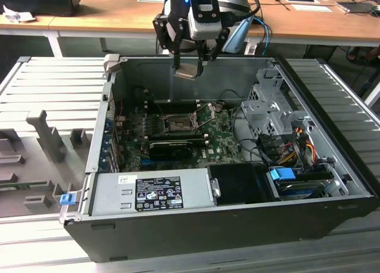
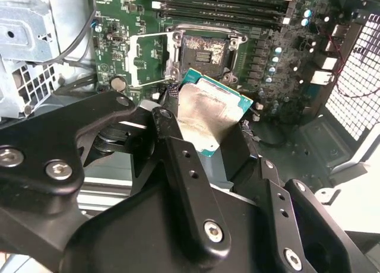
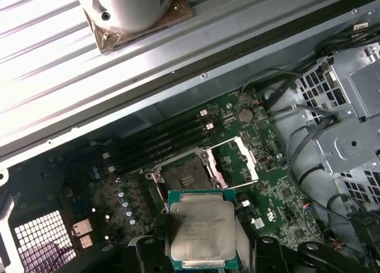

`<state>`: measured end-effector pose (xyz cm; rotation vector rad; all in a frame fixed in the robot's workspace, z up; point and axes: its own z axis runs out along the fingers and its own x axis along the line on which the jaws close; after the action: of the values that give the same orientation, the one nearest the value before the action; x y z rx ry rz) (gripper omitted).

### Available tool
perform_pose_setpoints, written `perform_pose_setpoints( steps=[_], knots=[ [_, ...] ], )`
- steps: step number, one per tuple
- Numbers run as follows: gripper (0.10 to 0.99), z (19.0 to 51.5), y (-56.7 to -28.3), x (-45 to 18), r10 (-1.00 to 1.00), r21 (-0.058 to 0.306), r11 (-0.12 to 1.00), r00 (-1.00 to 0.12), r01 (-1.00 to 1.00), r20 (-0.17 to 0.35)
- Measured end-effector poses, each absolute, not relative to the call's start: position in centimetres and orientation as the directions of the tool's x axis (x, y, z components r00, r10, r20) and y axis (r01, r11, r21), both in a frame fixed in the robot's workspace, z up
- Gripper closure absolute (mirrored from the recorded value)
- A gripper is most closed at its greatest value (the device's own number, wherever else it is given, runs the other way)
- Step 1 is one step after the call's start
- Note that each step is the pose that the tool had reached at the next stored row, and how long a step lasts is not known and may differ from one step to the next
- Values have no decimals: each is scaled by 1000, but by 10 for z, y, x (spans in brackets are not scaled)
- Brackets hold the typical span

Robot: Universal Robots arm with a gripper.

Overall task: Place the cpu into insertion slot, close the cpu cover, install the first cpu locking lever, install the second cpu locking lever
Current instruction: 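Place the cpu into insertion slot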

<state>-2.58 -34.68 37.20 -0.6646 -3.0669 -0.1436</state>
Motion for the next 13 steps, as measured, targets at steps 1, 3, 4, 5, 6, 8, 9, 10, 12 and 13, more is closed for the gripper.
perform_pose_setpoints(
  steps=[1, 3, 4, 5, 6, 8, 9, 10, 12, 13],
  knots=[
    [561, 372, -347, -26, 419, 89, 904, -908, 419, 19],
    [561, 372, -347, -26, 435, 89, 896, -900, 435, 19],
    [561, 372, -347, -26, 445, 89, 891, -895, 445, 20],
    [561, 372, -347, -26, 450, 89, 889, -893, 450, 20],
    [561, 372, -347, -26, 457, 89, 885, -889, 457, 19],
    [561, 372, -347, -26, 469, 89, 879, -883, 468, 20],
    [561, 372, -347, -26, 478, 89, 874, -878, 478, 19],
    [561, 372, -347, -26, 485, 89, 870, -874, 485, 20],
    [561, 372, -347, -26, 507, 89, 858, -862, 506, 19],
    [561, 371, -347, -27, 516, 89, 852, -856, 515, 19]
  ],
)
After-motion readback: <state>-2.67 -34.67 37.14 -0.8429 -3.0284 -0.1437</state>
